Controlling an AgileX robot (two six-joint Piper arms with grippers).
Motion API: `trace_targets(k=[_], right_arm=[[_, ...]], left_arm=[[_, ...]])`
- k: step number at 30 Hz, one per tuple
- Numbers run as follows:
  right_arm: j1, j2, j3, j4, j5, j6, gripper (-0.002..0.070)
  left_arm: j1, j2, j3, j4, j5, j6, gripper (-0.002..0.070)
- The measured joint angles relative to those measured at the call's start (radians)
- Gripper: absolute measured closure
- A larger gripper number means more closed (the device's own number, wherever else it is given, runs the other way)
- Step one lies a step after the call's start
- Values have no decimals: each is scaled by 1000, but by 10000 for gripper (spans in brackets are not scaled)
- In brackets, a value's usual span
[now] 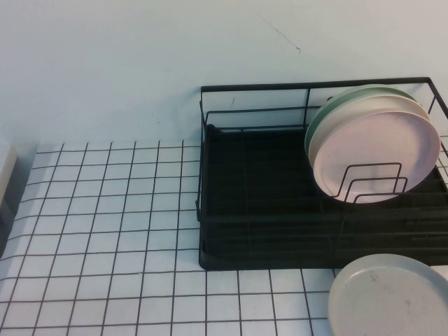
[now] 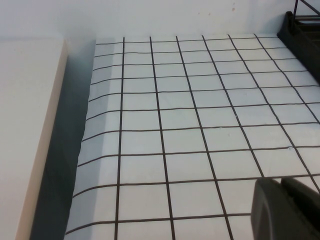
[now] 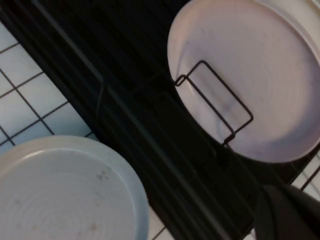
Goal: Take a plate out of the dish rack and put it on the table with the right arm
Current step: Grasp the plate from the shelf
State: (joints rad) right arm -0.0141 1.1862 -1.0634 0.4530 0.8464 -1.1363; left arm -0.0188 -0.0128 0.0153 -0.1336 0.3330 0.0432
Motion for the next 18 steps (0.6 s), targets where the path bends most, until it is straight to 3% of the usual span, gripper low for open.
trace_targets(k=[4,11,14,18], right_arm=[[0,86,-44,63,-43,-223,620],[0,227,-136,87,-146,-368,220],[18,308,-173,86,-157,-411,182],[54,399,-213,79,-178,-484,198]], left_arm=[[0,0,0,0,0,0,678],[0,0,0,0,0,0,678],[0,0,0,0,0,0,678],[0,0,0,0,0,-4,678]])
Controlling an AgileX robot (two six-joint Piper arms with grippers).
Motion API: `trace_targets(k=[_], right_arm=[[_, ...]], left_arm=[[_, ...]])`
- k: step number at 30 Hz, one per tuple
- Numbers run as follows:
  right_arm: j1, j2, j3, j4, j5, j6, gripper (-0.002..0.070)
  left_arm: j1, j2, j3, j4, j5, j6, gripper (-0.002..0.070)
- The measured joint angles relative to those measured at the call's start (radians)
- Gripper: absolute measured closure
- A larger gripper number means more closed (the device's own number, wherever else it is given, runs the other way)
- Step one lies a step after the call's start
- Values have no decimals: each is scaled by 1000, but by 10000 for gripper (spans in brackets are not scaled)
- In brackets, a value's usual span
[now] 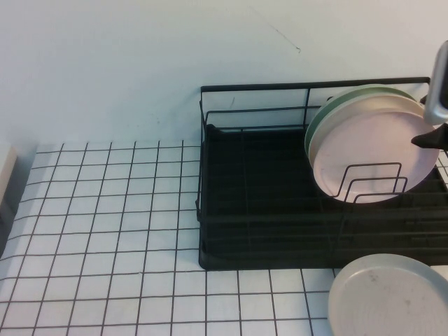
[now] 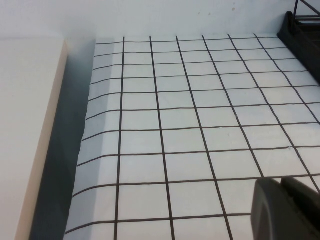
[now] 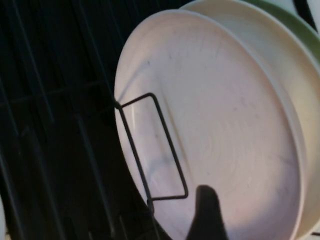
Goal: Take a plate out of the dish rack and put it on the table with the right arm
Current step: Grasp the plate from the shelf
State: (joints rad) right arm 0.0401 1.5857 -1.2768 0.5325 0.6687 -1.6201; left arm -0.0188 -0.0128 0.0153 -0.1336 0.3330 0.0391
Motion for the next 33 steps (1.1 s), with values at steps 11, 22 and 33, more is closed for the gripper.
trace_targets(k=[11,22,33], right_arm=[[20,145,-74,-14,-83,-11,266],[20,193,-77,-18,-170,-11,483],[20,161,-77,-22,-199,-8,616]], left_arm=[[0,0,0,0,0,2,678],[0,0,0,0,0,2,678],[0,0,0,0,0,2,678]])
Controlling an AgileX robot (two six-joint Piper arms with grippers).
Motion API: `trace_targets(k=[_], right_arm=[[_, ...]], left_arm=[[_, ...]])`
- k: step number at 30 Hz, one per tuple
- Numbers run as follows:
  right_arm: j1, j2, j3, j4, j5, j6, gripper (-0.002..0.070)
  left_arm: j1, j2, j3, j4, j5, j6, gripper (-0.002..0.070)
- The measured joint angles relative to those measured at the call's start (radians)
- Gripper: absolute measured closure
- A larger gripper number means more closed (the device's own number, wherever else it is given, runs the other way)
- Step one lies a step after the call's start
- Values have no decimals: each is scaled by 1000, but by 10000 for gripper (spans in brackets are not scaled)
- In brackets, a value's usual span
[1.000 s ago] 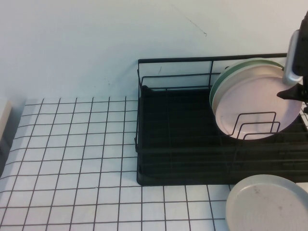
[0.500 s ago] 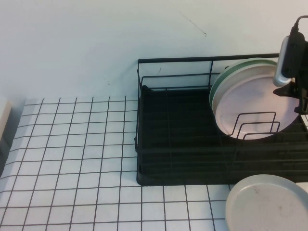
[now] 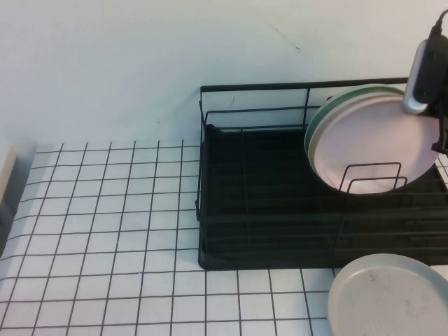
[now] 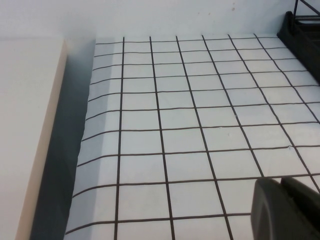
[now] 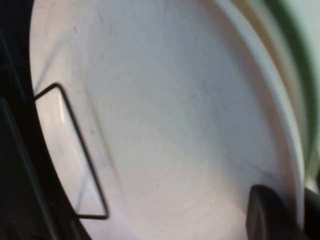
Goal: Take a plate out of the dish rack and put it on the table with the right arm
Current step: Grasp the plate from the shelf, then place the plate from the table
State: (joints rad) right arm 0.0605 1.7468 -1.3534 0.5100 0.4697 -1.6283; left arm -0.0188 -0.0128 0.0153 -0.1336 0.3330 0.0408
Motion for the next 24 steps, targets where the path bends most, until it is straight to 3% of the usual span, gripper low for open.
trace_targets(k=[11,14,19,24], right_arm=[[0,-381,0,30,72,84,617],[0,-482,0,20,186,301,617],[0,-541,-1,-49,534,658,617],[0,-532,97,-81,743,804,617]], left_arm=[[0,0,0,0,0,4,679],[0,0,0,0,0,4,678],[0,0,0,0,0,4,678],[0,0,0,0,0,4,678]])
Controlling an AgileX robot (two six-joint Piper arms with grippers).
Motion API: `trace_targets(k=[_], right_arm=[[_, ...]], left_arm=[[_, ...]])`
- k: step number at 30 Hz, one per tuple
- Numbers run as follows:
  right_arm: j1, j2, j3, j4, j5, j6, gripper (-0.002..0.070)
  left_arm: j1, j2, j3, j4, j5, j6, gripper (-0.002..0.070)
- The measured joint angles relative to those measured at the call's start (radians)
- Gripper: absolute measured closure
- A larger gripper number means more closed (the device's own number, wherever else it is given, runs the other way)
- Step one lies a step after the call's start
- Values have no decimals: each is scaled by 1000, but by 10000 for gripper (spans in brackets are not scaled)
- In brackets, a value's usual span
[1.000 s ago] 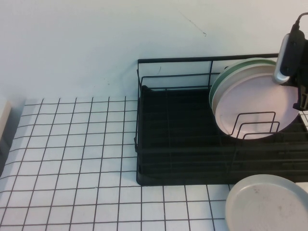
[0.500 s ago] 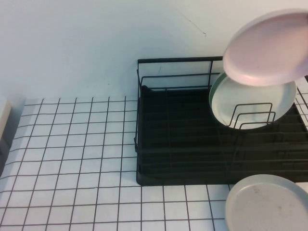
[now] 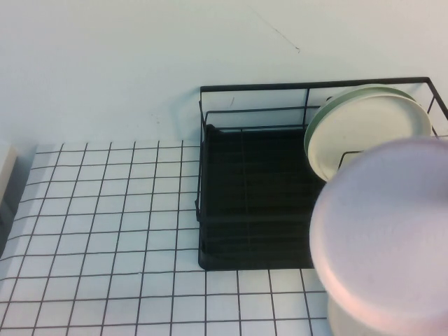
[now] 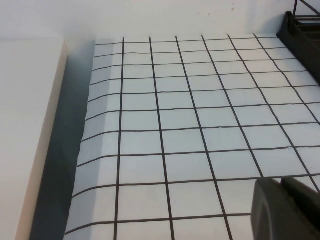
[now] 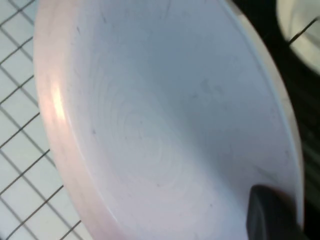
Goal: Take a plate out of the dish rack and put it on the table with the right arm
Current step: Place the plate from the table
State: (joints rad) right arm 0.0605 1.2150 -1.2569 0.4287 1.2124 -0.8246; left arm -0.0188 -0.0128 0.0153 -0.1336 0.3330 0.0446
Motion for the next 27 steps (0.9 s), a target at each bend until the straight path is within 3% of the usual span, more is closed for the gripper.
trace_targets(k=[3,10,23,27], right_arm=[[0,2,144,-4,-21,29,618],[0,28,402,-69,-292,144,619],[0,186,427,-110,-369,270,616],[0,207,427,-149,-371,308,559]], left_arm=[[0,0,0,0,0,0,678],[0,0,0,0,0,0,678],[0,0,0,0,0,-4,678],[0,0,0,0,0,-4,678]])
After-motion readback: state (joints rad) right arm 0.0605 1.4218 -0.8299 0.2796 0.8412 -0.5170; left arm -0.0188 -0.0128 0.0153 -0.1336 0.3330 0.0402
